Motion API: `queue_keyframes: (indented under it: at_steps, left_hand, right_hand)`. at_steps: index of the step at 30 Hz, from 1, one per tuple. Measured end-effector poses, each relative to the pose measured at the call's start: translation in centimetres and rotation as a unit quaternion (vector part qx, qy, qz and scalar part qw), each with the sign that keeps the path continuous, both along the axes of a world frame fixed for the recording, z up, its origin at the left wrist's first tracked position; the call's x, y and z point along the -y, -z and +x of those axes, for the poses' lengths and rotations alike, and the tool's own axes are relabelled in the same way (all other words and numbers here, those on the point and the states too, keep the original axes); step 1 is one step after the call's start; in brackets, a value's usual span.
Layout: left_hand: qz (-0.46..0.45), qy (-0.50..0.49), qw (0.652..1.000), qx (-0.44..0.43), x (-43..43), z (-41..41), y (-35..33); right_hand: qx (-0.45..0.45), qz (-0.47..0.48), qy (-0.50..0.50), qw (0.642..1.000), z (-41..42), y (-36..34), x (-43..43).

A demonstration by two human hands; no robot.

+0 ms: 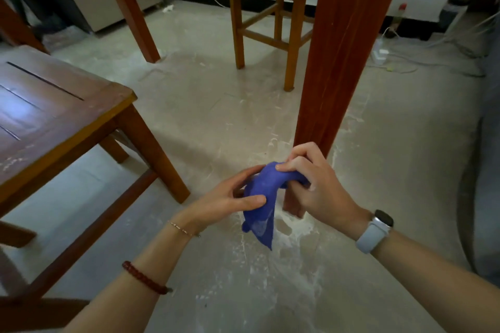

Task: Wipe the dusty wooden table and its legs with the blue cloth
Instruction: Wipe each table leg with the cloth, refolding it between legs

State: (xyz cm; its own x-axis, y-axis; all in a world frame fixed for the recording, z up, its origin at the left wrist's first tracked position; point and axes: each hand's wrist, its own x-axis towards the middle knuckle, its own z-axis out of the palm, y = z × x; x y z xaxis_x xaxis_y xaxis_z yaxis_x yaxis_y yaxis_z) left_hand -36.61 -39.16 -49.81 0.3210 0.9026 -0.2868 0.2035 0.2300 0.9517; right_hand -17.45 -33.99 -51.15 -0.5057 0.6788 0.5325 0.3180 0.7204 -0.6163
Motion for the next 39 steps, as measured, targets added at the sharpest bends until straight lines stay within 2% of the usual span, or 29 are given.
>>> queue_keyframes:
  at_steps: [4, 7, 10, 13, 14, 17, 20, 23, 27, 30, 33, 39]
  left_hand:
    - [-0.065, -0.076, 0.990, 0.101, 0.2, -1.3, 0.5]
    - [-0.083, -0.134, 0.976, 0.151, -0.4, -2.2, 1.3]
    - [-0.099, -0.195, 0.946, 0.239, -1.5, -2.5, 2.3]
    - [-0.161, -0.178, 0.900, 0.365, -2.6, -2.7, 2.6]
    - [-0.172, -0.172, 0.893, 0.379, -3.0, -2.8, 2.6]
    - [-0.116, -0.206, 0.921, 0.311, -5.0, -2.9, 2.8]
    - [-0.038, -0.241, 0.942, 0.229, -7.1, -2.4, 1.4]
    - [0.022, -0.246, 0.945, 0.214, -8.9, -1.7, -1.4]
    - [0.117, -0.221, 0.945, 0.211, -10.7, -0.7, -6.7]
    - [0.186, -0.206, 0.938, 0.208, -11.6, 0.3, -10.7]
    - [0.261, -0.179, 0.928, 0.195, -12.1, 1.6, -14.7]
    - [0.365, -0.092, 0.906, 0.196, -13.0, 4.4, -19.3]
  right_hand:
    - [-0.060, -0.063, 0.023, 0.996, -2.5, 0.2, -0.4]
    - [-0.059, -0.061, 0.029, 0.996, -3.6, 1.1, -0.3]
    - [-0.020, -0.071, 0.035, 0.997, -3.8, 2.5, -0.1]
    - [0.062, -0.096, 0.024, 0.993, -3.5, 3.4, 0.3]
    - [0.109, -0.096, 0.021, 0.989, -3.3, 3.5, 0.3]
    - [0.173, -0.091, 0.039, 0.980, -3.0, 2.8, 0.4]
    - [0.139, -0.037, 0.115, 0.983, -2.8, 0.9, 0.5]
    - [0.112, 0.048, 0.234, 0.965, -2.2, -1.4, 0.8]
    - [-0.014, 0.101, 0.382, 0.919, -2.2, -5.1, 0.2]
    - [-0.109, 0.093, 0.454, 0.879, -2.8, -8.0, -0.9]
    - [-0.165, 0.035, 0.429, 0.887, -3.9, -9.8, -1.9]
    - [-0.188, 0.024, 0.399, 0.897, -4.7, -9.0, -2.4]
